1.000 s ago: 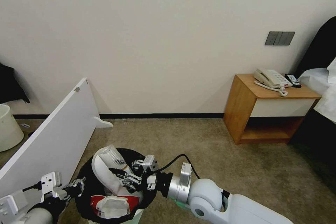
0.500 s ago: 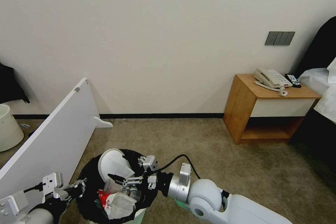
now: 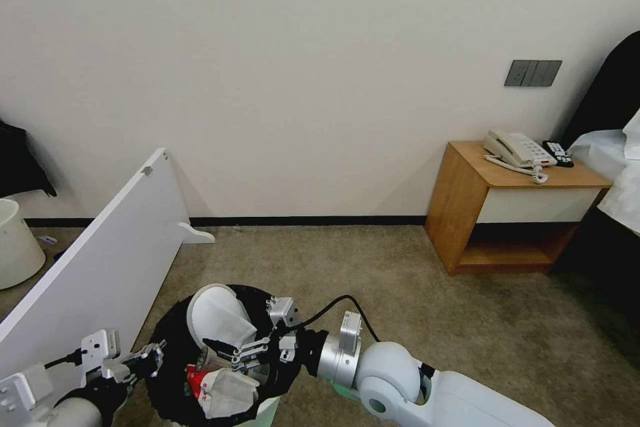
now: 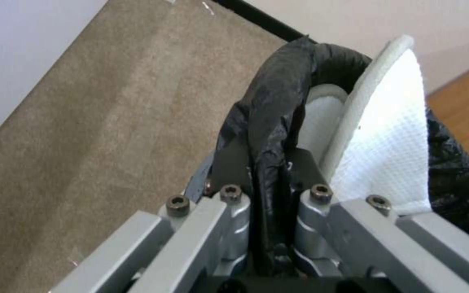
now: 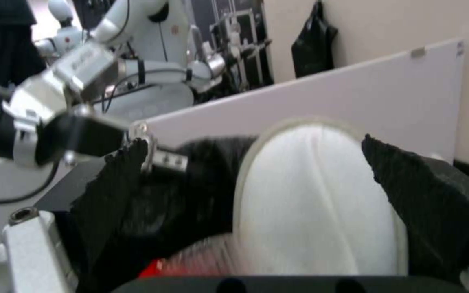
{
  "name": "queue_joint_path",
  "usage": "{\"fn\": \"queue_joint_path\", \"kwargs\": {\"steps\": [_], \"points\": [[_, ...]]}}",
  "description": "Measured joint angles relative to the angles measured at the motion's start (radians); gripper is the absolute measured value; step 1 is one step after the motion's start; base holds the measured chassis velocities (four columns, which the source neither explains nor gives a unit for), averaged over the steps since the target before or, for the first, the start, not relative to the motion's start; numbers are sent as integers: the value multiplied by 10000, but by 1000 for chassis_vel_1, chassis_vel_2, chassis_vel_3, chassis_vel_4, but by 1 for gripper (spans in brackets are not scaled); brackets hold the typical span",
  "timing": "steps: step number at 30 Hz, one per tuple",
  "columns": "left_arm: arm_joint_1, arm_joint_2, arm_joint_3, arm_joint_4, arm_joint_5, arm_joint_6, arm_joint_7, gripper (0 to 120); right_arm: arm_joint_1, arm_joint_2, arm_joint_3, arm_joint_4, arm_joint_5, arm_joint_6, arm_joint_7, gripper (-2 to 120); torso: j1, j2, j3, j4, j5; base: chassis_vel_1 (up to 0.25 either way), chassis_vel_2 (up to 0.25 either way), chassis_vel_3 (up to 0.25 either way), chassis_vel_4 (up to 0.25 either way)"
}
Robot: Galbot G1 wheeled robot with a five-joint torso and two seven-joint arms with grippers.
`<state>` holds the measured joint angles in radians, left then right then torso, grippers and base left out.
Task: Pick up the trash bin, then pick up the garbage from the floor and place it into the trash bin.
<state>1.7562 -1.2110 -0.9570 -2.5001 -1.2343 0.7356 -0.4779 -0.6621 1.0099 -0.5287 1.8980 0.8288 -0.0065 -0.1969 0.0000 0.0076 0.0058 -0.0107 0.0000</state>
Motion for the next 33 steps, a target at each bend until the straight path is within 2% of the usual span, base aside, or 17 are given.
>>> {"fn": "queue_joint_path", "kwargs": {"steps": [5,7,13,15,16,17,18,19,21,22,23,25,26,28,29,32,33], "points": [[-1,-49,-46,0,0,2,-1,5,-23,-67,525,359,310,161,73,100,0,0,0,1,0,0,0,0,0],[-57,-152,-113,0,-8,2,-1,5,-287,-302,1260,867,720,332,333,100,0,0,0,1,1,0,0,0,0],[-73,-234,-149,1,-6,2,22,5,-865,-684,2191,1205,785,446,705,100,0,0,0,1,0,0,0,0,0],[-64,-228,-185,0,49,1,48,5,-2078,-1444,3663,1783,210,510,1854,100,0,0,-2,-5,3,0,0,0,0],[-64,-228,-185,0,49,1,48,5,-2078,-1444,3663,1783,210,510,1854,100,0,0,-2,-5,3,0,0,0,0],[-54,-180,-186,0,84,2,58,5,-2619,-1824,4271,2043,-151,622,2388,100,0,0,-1,-8,5,0,0,0,0],[14,-241,-225,0,221,2,103,5,-3265,-2266,5063,2280,-745,799,3339,100,0,0,-2,-3,1,0,0,0,0],[33,-327,-232,0,297,2,117,5,-3759,-2435,5656,2390,-1089,841,3811,100,0,0,-1,3,2,0,0,0,0],[26,-342,-228,0,335,2,118,5,-3940,-2470,5856,2430,-1181,840,3922,100,0,1,-2,5,3,0,0,0,0],[-27,-347,-152,0,507,1,145,5,-4801,-2524,6831,2601,-1525,718,4198,100,0,0,-1,6,3,0,0,0,0],[-27,-347,-152,0,507,1,145,5,-4801,-2524,6831,2601,-1525,718,4198,100,0,0,-1,6,3,0,0,0,0],[-12,-290,-72,0,770,-15,259,5,-6433,-2301,8462,2881,-2147,392,4265,100,0,1,-1,-3,5,0,0,0,0],[-12,-290,-72,0,770,-15,259,5,-6433,-2301,8462,2881,-2147,392,4265,100,0,1,-1,-3,5,0,0,0,0],[-26,-199,-110,0,877,-28,372,5,-8185,-1702,10156,3218,-2956,308,4023,100,0,0,-2,-2,1,0,0,0,0],[-26,-199,-110,0,877,-28,372,5,-8185,-1702,10156,3218,-2956,308,4023,100,0,0,-2,-2,1,0,0,0,0],[-46,-184,-141,0,987,-59,448,5,-9410,-1040,11226,3430,-3764,545,3528,100,0,1,-2,0,1,0,0,0,0],[-46,-202,-137,0,1046,-70,491,5,-10101,-544,11792,3543,-4349,732,3149,100,0,0,-2,-4,0,0,0,0,0]]}}
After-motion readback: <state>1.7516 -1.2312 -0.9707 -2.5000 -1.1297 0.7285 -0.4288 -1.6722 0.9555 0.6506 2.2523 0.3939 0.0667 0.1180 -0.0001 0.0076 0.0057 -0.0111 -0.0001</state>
